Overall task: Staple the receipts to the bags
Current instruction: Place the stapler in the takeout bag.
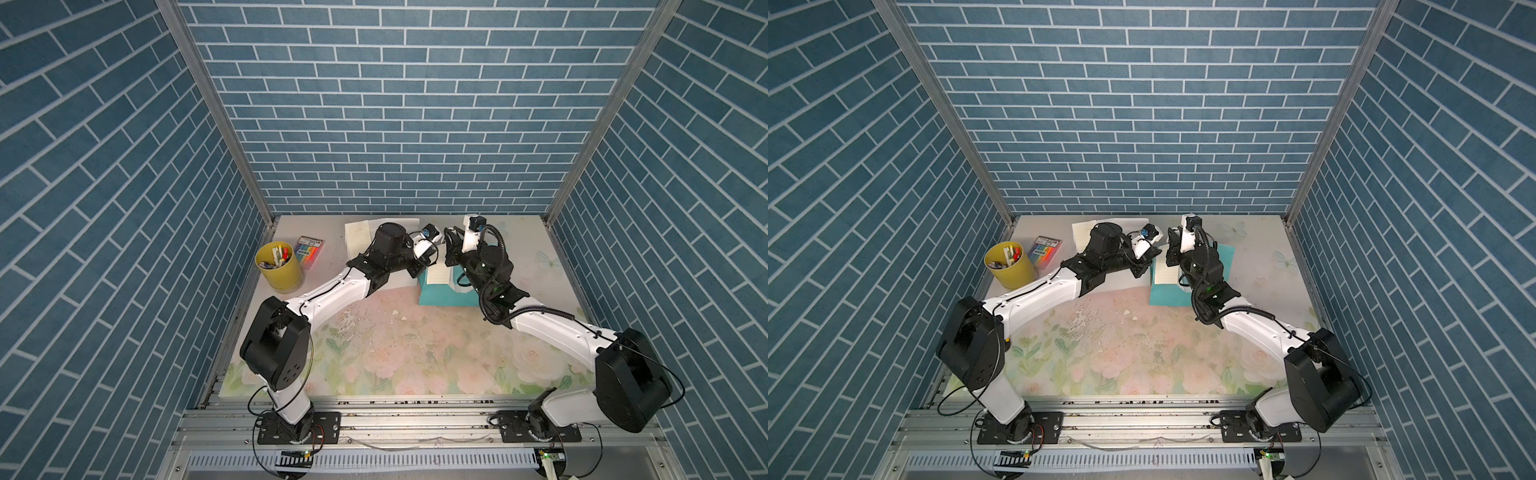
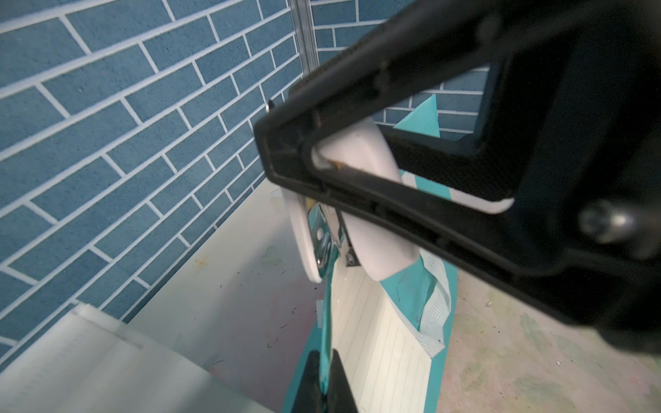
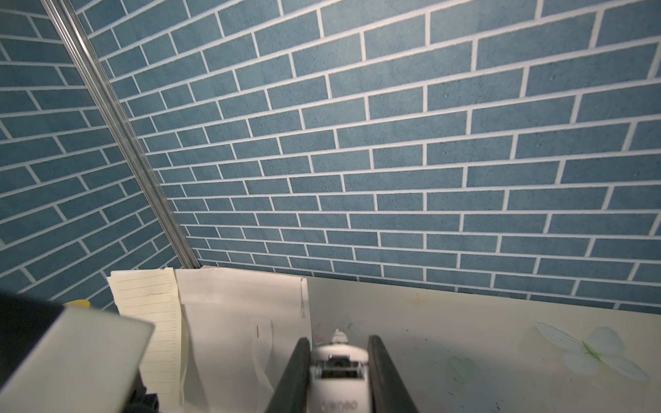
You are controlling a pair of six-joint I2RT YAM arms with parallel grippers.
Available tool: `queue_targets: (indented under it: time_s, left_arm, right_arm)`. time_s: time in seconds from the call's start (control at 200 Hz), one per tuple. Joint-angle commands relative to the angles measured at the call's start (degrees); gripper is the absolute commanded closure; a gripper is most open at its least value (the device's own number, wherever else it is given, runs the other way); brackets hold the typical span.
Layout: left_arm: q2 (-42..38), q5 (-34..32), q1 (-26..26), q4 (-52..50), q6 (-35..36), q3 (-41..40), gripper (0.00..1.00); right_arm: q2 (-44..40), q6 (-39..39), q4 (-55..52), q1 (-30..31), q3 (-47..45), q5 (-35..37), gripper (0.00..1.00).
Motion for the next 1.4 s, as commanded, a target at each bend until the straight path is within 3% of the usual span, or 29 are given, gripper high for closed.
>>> queue_targets:
  time_s: [0.0,0.34,0.525,0.67,0.89,1.22,1.315,1.395]
  left_arm:
    - [-1.53,0.22,-0.11,-0.42,-0.10,-0.46,1.00]
    - [-1.19,-0.04,-0.07,-0.42,-0.53,0.25,1.00]
    - [-1.29,0.13,-0.10,0.02,-1.03,-0.10,1.00]
    - [-1.35,0.09,-0.10,0.28,-1.05,-0.40,1.00]
    - [-1.07,0.20,-0.12,0.63,-1.26,-0.54,1.00]
    - [-1.05,0.22,-0.05,0.64,-1.34,-0.82,1.00]
    - [-1.20,0.02,-0.14,0.55,-1.21,-1.11,1.00]
    - [-1.25,0.06,-0.06,0.46,-0.92,-1.25,1.00]
  right_arm:
    - [0.13,2.34,-0.82,0.30,2.13,0.87,1.00]
    - [-0.73,4.87,-6.87,0.30,3.23,1.09,1.00]
    - [-0.67,6.95,-11.67,0.21,5.34,0.51,0.91]
    - [-0.60,8.48,-13.60,0.13,6.17,-0.22,0.78]
    - [-0.31,9.47,-15.99,-0.19,7.46,-1.14,0.72]
    - [-1.62,9.88,-17.25,-0.89,7.87,-3.06,0.53]
    - [-4.11,5.95,-20.03,-2.44,9.12,-6.25,0.43]
    - [-6.41,2.62,-23.85,-5.96,10.95,-14.47,0.37]
